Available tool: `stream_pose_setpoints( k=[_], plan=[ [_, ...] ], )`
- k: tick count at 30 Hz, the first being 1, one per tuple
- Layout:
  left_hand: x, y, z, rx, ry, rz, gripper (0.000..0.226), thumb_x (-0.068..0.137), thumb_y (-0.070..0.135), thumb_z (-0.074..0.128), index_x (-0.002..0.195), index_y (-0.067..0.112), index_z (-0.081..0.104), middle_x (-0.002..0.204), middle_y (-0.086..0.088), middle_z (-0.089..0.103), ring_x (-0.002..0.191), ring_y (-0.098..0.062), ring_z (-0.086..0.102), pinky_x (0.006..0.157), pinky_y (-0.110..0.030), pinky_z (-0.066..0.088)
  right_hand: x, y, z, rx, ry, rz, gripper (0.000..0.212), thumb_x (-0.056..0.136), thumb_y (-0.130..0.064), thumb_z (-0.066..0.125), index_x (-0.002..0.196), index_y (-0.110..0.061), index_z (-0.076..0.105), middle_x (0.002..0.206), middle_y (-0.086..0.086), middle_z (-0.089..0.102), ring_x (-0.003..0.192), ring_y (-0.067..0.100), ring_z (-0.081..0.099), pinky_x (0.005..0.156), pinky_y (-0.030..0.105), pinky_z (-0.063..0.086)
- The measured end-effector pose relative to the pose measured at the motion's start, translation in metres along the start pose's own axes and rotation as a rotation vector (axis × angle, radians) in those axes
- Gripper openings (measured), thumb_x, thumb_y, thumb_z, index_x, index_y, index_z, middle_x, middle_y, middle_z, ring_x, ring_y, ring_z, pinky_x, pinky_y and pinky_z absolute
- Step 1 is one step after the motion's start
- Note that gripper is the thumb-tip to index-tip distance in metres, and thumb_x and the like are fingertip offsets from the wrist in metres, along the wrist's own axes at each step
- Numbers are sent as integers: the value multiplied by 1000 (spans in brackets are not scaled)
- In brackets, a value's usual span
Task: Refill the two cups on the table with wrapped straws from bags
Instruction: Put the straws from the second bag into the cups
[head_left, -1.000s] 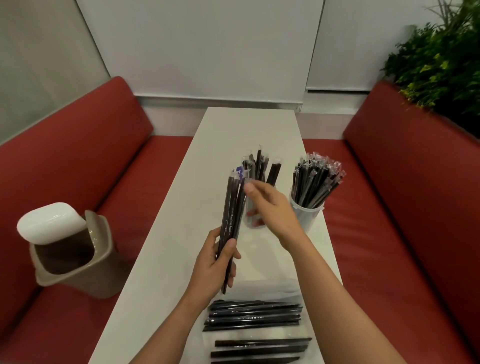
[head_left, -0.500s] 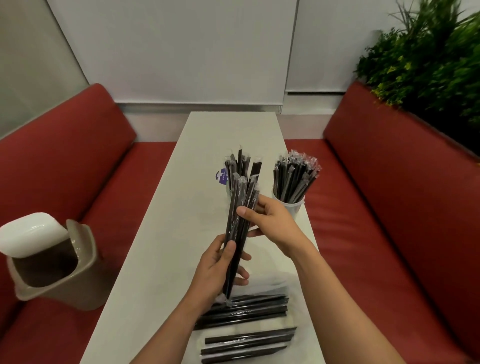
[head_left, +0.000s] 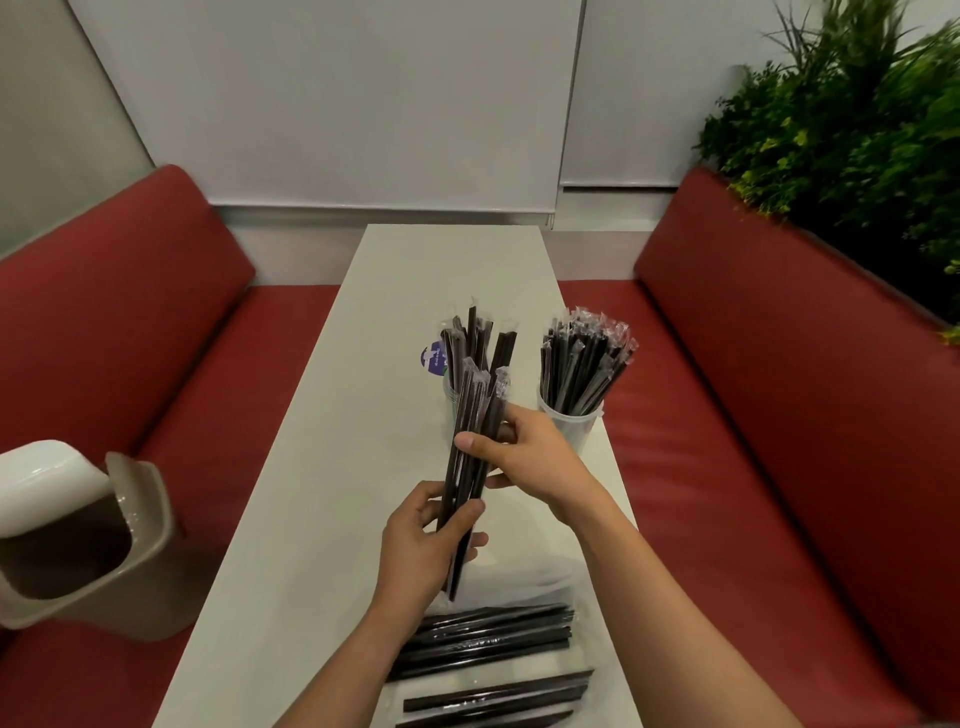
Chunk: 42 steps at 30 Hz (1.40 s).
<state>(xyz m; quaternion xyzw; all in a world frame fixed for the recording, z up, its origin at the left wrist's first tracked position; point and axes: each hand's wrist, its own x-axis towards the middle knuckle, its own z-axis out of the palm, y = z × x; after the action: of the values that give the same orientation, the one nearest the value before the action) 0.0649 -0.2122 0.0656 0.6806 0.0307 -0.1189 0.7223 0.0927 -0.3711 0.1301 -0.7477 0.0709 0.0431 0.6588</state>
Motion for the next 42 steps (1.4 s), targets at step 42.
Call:
stream_pose_setpoints(
  k=[42],
  plan=[
    [36, -2, -35, 35, -91, 131, 33, 104, 37, 45, 136, 35, 53, 91, -12, 64, 63, -18, 56, 49, -31, 48, 114, 14, -5, -504, 415, 26, 39, 87, -38, 83, 116, -15, 71, 88, -8, 68, 94, 20, 70, 81, 37, 57]
  ],
)
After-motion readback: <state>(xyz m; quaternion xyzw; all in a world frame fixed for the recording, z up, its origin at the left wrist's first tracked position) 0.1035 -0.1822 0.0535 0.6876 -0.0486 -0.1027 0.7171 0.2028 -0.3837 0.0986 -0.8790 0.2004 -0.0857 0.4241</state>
